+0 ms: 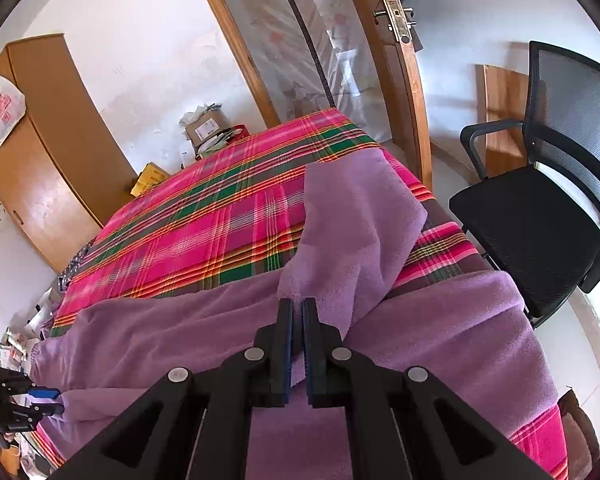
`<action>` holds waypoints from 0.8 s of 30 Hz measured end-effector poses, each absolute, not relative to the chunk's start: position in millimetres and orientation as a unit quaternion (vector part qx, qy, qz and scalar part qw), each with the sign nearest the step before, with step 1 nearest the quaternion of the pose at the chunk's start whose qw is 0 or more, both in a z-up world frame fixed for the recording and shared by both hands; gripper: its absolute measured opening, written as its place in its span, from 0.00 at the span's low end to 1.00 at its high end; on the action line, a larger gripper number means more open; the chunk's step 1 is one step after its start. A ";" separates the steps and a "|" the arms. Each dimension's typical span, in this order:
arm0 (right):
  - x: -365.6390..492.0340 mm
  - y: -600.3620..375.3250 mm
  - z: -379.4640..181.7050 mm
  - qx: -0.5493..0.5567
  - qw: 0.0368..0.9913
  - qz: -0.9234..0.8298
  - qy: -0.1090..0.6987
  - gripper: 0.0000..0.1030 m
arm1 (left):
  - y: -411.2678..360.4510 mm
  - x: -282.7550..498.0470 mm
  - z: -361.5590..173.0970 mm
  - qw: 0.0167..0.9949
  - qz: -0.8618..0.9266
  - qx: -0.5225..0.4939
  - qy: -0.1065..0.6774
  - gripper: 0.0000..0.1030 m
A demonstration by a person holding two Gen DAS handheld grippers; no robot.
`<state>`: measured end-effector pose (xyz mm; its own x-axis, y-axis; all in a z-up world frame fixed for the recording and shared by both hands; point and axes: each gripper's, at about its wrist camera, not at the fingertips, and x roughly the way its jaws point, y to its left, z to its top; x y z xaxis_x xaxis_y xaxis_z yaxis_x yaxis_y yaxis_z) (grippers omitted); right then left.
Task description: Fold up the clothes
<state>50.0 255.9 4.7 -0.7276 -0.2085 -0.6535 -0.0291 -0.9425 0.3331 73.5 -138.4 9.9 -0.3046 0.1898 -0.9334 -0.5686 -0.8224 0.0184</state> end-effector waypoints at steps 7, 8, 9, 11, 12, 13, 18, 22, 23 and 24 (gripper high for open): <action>52.9 255.4 9.5 0.361 0.045 -0.917 -0.164 0.05 | -143.1 71.9 12.2 0.239 0.801 -0.527 0.154 0.12; 54.0 255.6 10.4 0.359 0.044 -0.918 -0.164 0.05 | -143.6 67.1 11.9 0.235 0.804 -0.524 0.151 0.09; 55.0 256.0 11.7 0.357 0.043 -0.919 -0.164 0.05 | -144.2 66.9 12.4 0.234 0.807 -0.522 0.146 0.08; 56.7 256.4 13.9 0.354 0.042 -0.920 -0.164 0.05 | -145.3 66.3 12.6 0.230 0.813 -0.515 0.142 0.06; 57.7 256.4 15.1 0.352 0.041 -0.921 -0.165 0.05 | -145.0 68.2 13.5 0.227 0.817 -0.512 0.140 0.05; 58.3 256.3 16.3 0.350 0.041 -0.921 -0.164 0.05 | -147.1 72.2 15.4 0.225 0.820 -0.507 0.140 0.05; 60.8 255.2 22.0 0.341 0.038 -0.925 -0.162 0.05 | -144.3 77.7 23.3 0.218 0.836 -0.483 0.139 0.04; 62.0 255.1 26.8 0.336 0.035 -0.928 -0.160 0.05 | -147.1 77.8 28.0 0.218 0.846 -0.470 0.126 0.04; 62.3 255.1 28.3 0.334 0.034 -0.928 -0.159 0.05 | -147.3 81.2 30.2 0.219 0.848 -0.465 0.126 0.04; 62.7 255.2 29.2 0.333 0.034 -0.929 -0.158 0.05 | -147.6 81.6 30.0 0.229 0.847 -0.463 0.125 0.03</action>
